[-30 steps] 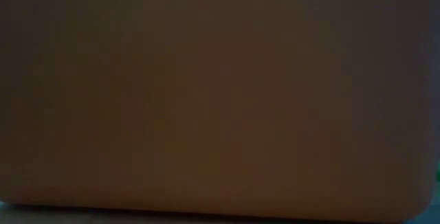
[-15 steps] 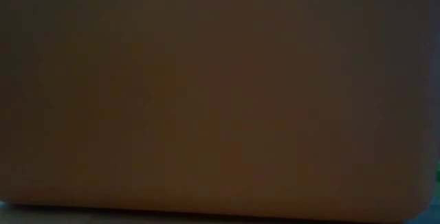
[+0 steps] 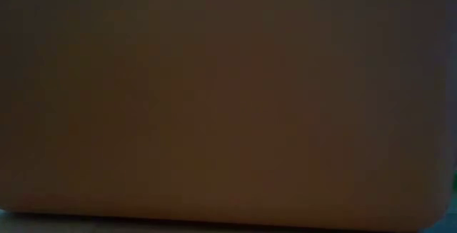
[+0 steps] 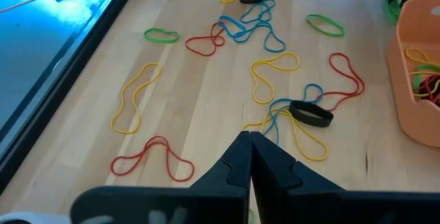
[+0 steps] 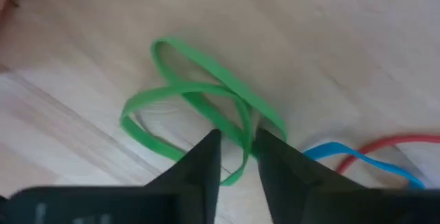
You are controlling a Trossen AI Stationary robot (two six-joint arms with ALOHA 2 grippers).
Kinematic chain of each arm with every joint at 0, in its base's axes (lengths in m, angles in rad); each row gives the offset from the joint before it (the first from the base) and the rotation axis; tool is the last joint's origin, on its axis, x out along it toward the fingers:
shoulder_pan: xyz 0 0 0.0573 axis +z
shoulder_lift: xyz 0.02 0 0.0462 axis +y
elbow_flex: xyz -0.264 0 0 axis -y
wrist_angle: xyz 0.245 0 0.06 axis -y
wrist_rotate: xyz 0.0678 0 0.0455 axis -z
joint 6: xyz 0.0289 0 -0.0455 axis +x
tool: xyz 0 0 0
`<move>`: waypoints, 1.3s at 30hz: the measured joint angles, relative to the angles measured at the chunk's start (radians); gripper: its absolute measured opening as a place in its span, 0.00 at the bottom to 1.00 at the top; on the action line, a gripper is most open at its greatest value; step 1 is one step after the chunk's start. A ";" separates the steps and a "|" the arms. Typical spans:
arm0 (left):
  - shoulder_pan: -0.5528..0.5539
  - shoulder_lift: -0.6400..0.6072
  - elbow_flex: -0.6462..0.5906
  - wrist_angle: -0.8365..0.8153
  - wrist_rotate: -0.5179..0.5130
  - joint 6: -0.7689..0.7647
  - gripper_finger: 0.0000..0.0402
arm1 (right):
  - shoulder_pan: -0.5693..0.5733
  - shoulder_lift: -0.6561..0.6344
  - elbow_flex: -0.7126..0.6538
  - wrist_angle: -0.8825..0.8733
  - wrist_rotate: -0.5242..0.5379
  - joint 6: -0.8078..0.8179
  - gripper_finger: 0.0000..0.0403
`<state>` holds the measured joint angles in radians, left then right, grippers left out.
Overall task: Pick and place rubber bands into bin
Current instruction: Put the green rubber band into the bin
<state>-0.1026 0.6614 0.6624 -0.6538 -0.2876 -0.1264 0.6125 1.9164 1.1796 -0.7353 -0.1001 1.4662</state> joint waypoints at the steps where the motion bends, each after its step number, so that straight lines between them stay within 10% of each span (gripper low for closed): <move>1: 0.000 0.000 0.000 0.000 0.001 0.000 0.00 | 0.000 -0.003 0.000 -0.005 0.000 0.000 0.18; 6: 0.000 0.000 0.000 0.000 0.000 0.000 0.00 | 0.000 -0.026 0.020 -0.049 0.006 -0.003 0.02; 39: 0.000 0.000 0.000 0.000 0.001 -0.009 0.01 | 0.000 -0.048 0.049 -0.076 0.081 -0.006 0.12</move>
<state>-0.1028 0.6613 0.6624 -0.6540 -0.2867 -0.1356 0.6125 1.8687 1.2289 -0.8112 -0.0189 1.4601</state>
